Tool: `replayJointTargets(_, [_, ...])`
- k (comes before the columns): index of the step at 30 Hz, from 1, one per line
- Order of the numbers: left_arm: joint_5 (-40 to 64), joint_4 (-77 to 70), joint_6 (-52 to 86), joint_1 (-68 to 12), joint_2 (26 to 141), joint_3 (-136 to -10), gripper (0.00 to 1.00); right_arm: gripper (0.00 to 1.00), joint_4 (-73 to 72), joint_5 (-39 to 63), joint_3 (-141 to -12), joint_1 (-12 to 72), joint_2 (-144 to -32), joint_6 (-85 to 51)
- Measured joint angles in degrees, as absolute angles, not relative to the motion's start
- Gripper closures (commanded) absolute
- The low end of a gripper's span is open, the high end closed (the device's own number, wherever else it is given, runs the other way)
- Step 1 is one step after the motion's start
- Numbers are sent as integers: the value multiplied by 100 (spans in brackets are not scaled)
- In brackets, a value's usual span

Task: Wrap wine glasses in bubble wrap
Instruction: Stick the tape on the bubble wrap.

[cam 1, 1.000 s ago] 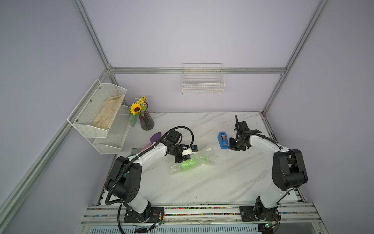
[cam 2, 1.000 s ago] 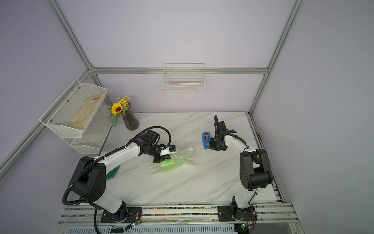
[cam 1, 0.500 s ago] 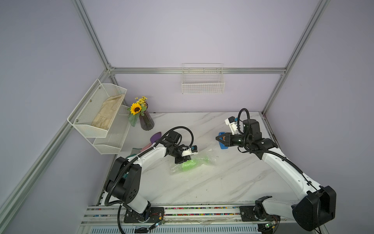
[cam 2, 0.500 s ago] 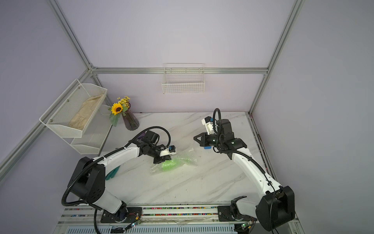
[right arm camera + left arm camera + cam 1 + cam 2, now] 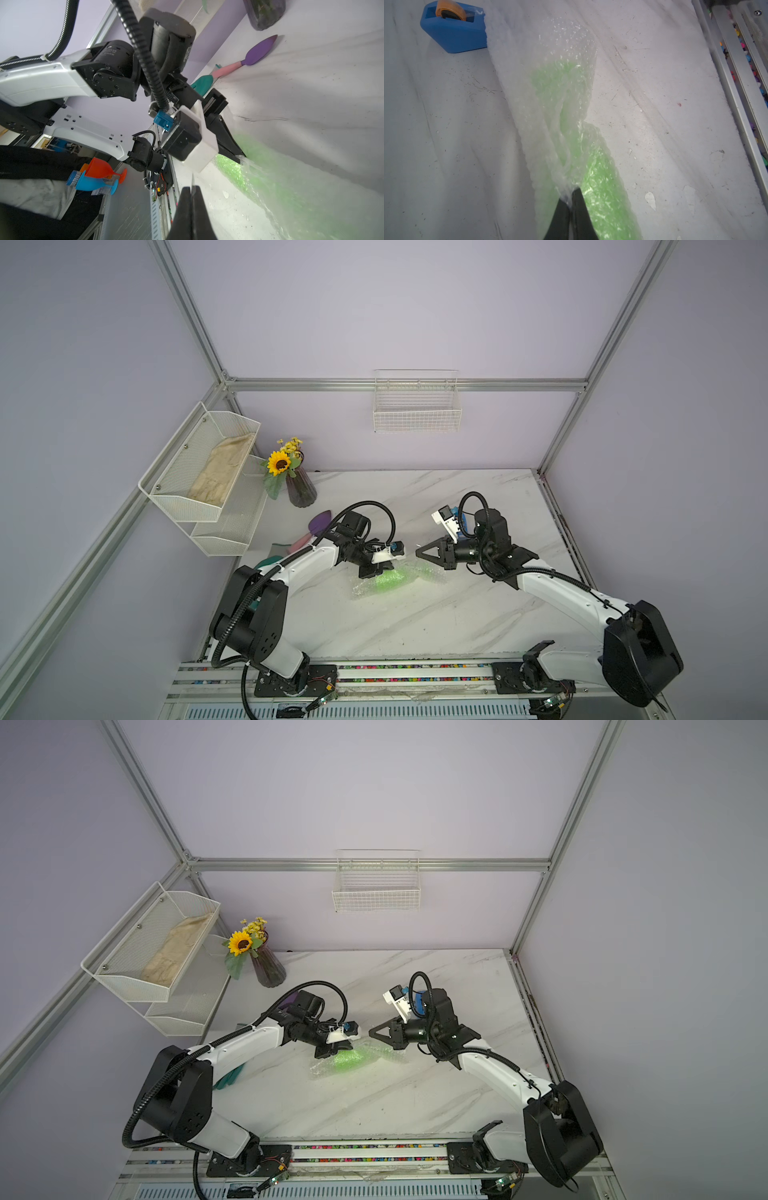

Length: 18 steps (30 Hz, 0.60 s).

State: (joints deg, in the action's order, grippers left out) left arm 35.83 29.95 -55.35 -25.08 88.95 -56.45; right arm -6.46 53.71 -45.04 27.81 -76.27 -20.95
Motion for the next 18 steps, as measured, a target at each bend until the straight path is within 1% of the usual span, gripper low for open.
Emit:
replayJointTargets(4, [3632, 2926, -5561, -2508, 8823, -5579, 95, 100, -904, 5822, -4453, 2842, -8147, -1726])
replayJointTargets(9, [3697, 2902, -5575, -2508, 8816, -5555, 94, 100, -947, 6093, -4497, 3041, -8733, -1343])
replayJointTargets(13, [3721, 2871, -5575, -2508, 8814, -5548, 95, 100, -943, 6071, -4674, 3192, -9153, -1162])
replayJointTargets(18, [3728, 2871, -5612, -2508, 8803, -5546, 95, 100, -939, 5745, -4989, 3229, -9467, -1002])
